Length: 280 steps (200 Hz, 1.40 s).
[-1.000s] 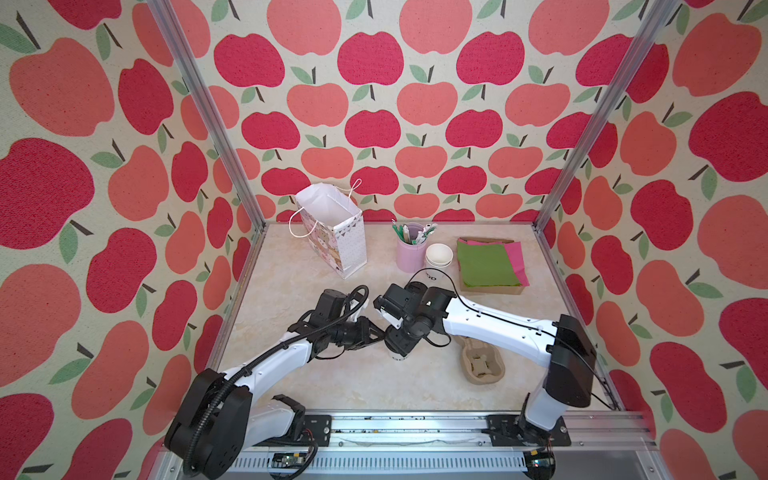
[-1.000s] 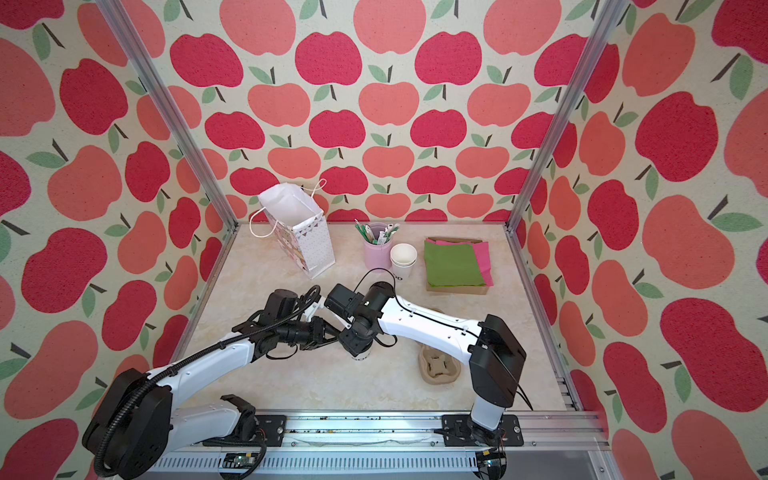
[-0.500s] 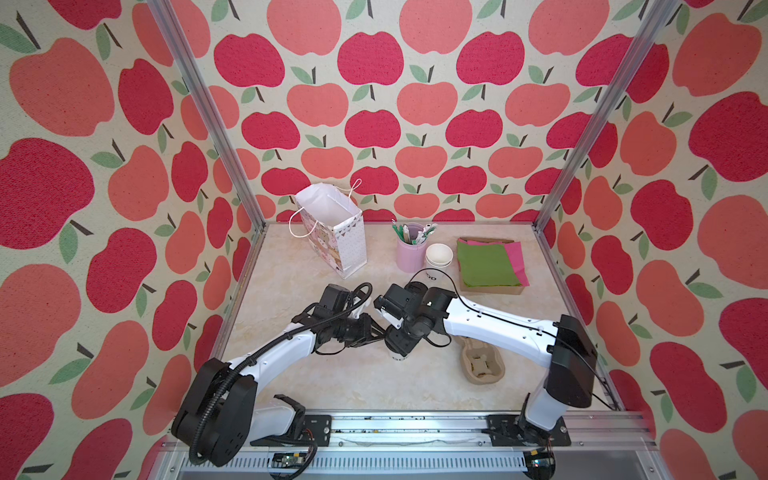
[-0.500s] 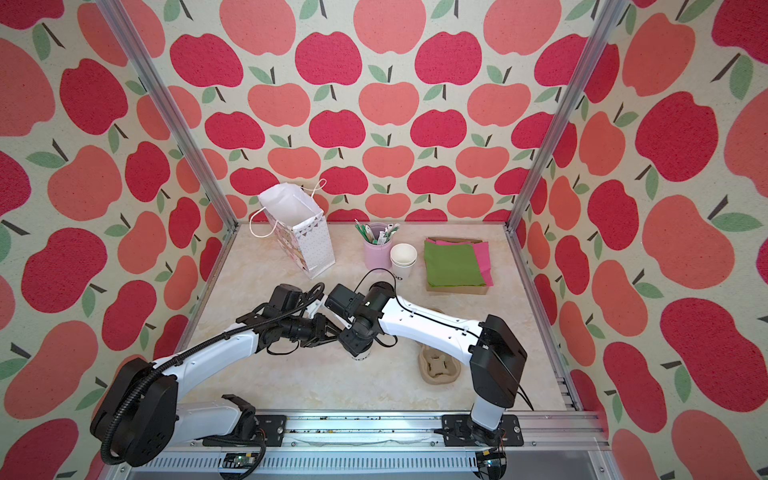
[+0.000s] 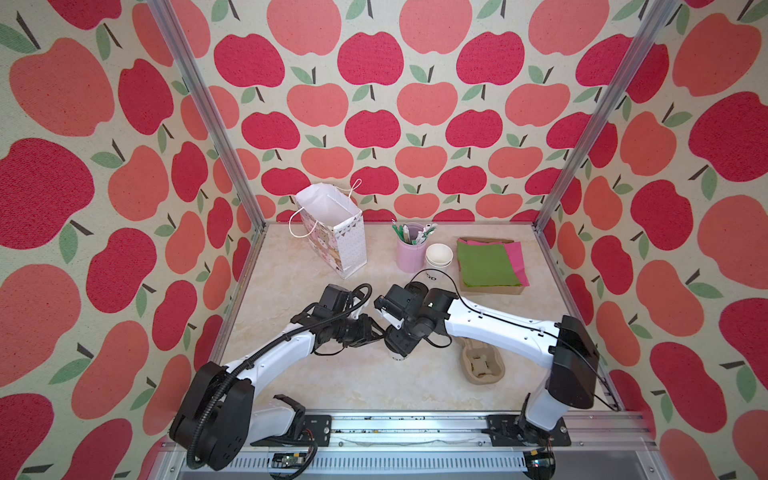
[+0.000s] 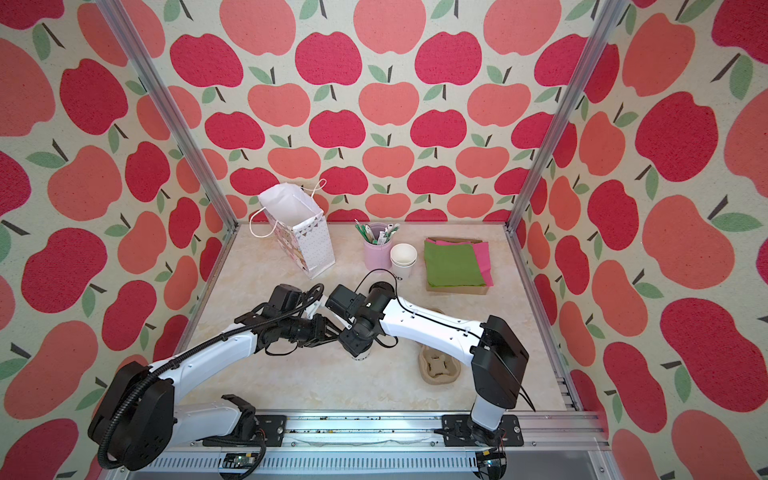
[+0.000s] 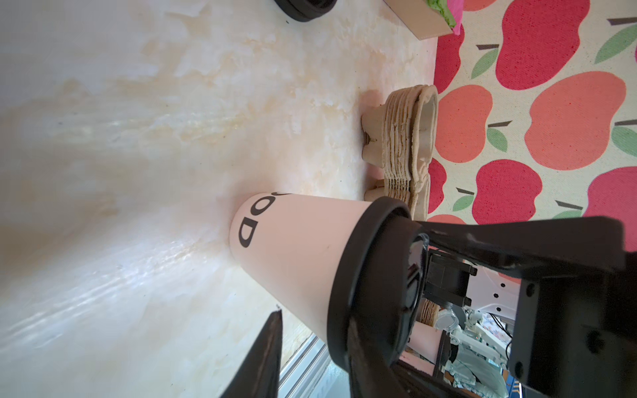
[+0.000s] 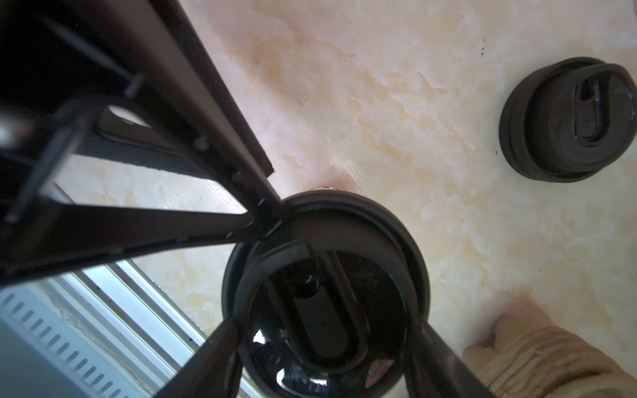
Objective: Pack the takeout coffee
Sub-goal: 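Grip the lidded cup body with the left gripper while the right holds the lid, then open the left gripper and withdraw it while the right holds the lid, then lift the lidded cup by its lid with the right gripper toward the pink holder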
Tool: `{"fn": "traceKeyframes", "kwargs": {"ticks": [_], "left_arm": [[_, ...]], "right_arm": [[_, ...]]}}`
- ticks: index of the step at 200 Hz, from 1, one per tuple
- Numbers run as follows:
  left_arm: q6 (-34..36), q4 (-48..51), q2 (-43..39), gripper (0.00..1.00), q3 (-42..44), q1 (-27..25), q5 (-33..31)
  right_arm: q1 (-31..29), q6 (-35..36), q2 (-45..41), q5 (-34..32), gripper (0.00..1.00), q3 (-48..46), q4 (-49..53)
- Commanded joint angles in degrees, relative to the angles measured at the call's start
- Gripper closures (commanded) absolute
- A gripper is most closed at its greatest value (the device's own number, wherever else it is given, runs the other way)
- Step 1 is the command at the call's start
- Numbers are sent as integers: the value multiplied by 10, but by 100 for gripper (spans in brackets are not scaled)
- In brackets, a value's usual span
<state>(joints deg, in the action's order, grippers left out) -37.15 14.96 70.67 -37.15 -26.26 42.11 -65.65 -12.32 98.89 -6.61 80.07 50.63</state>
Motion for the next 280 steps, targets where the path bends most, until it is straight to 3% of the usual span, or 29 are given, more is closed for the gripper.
{"fn": "traceKeyframes", "kwargs": {"ticks": [1, 43, 61, 96, 189, 280], "left_arm": [[32, 81, -37, 61, -23, 26, -88], [104, 162, -143, 47, -45, 91, -163], [118, 177, -172, 39, -47, 109, -177], [144, 191, -183, 33, -50, 122, -174], [150, 160, -199, 29, -44, 124, -152], [128, 127, -211, 28, -33, 124, -146]], "right_arm": [[-19, 1, 89, 57, 45, -81, 83], [-19, 4, 85, 54, 45, -75, 82], [-19, 2, 82, 46, 45, -70, 79], [-15, -2, 67, 27, 47, -55, 76], [33, 16, 17, -7, 47, -2, 76], [94, 75, 44, -20, 47, 102, 77]]}}
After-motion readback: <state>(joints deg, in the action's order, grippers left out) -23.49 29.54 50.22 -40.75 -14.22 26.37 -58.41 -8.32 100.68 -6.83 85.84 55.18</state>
